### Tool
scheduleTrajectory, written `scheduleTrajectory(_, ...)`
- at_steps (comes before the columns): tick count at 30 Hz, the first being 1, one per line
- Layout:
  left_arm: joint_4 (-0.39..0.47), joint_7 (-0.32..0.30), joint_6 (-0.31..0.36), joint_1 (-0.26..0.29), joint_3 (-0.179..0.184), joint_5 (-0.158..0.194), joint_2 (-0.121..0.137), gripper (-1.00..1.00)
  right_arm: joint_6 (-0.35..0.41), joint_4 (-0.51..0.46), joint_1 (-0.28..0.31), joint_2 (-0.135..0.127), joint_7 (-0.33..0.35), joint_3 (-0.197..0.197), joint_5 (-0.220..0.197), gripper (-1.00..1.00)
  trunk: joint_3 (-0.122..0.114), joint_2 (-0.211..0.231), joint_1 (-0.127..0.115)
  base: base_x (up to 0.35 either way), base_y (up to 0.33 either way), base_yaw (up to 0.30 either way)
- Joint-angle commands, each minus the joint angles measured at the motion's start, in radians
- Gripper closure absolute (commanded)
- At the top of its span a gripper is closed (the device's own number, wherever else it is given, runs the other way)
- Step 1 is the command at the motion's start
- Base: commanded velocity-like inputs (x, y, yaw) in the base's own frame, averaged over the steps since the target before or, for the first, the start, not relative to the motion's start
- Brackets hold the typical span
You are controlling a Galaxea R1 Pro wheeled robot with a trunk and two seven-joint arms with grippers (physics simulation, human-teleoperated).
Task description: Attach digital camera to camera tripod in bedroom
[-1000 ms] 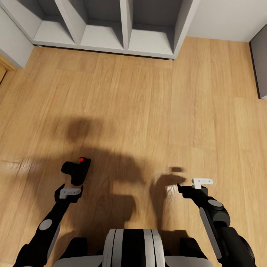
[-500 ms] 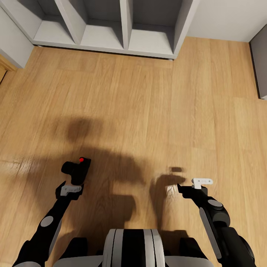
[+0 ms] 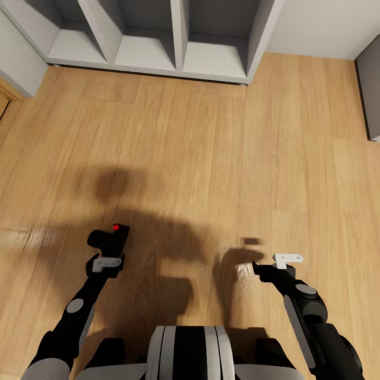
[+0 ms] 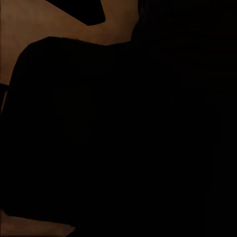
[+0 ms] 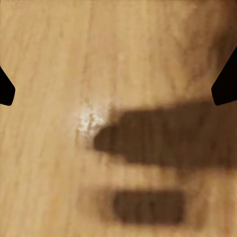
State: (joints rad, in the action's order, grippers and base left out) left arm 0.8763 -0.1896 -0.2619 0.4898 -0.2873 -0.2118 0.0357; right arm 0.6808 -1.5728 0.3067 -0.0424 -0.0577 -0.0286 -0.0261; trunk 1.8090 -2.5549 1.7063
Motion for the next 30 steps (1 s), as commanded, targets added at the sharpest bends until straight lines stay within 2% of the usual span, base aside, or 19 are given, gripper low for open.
scheduleTrajectory(1, -0.01, -0.005, -0.003, 0.005, -0.004, -0.009, -0.002, -1.0, 0.005, -0.001, 0.0, 0.0, -0.005, 0.001, -0.003, -1.0, 0.0, 0.0, 0.0, 0.0, 0.0, 0.0)
scheduleTrajectory(4, -0.026, -0.005, -0.002, 0.01, -0.004, -0.012, -0.004, -1.0, 0.005, -0.001, 0.0, -0.001, -0.005, 0.001, -0.003, -1.0, 0.0, 0.0, 0.0, 0.0, 0.0, 0.0)
scheduleTrajectory(5, -0.054, -0.005, -0.002, 0.023, -0.004, -0.022, -0.006, -1.0, 0.005, -0.001, 0.0, -0.001, -0.005, 0.001, -0.003, -1.0, 0.0, 0.0, 0.0, 0.0, 0.0, 0.0)
scheduleTrajectory(11, -0.061, -0.004, -0.001, 0.028, -0.004, -0.038, -0.012, -1.0, 0.005, -0.001, 0.0, -0.001, -0.005, 0.001, -0.003, -1.0, 0.0, 0.0, 0.0, 0.0, 0.0, 0.0)
scheduleTrajectory(30, -0.043, -0.001, -0.003, 0.029, -0.005, -0.042, -0.02, -1.0, 0.005, -0.001, 0.0, 0.001, -0.005, 0.001, -0.003, -1.0, 0.0, 0.0, 0.0, 0.0, 0.0, 0.0)
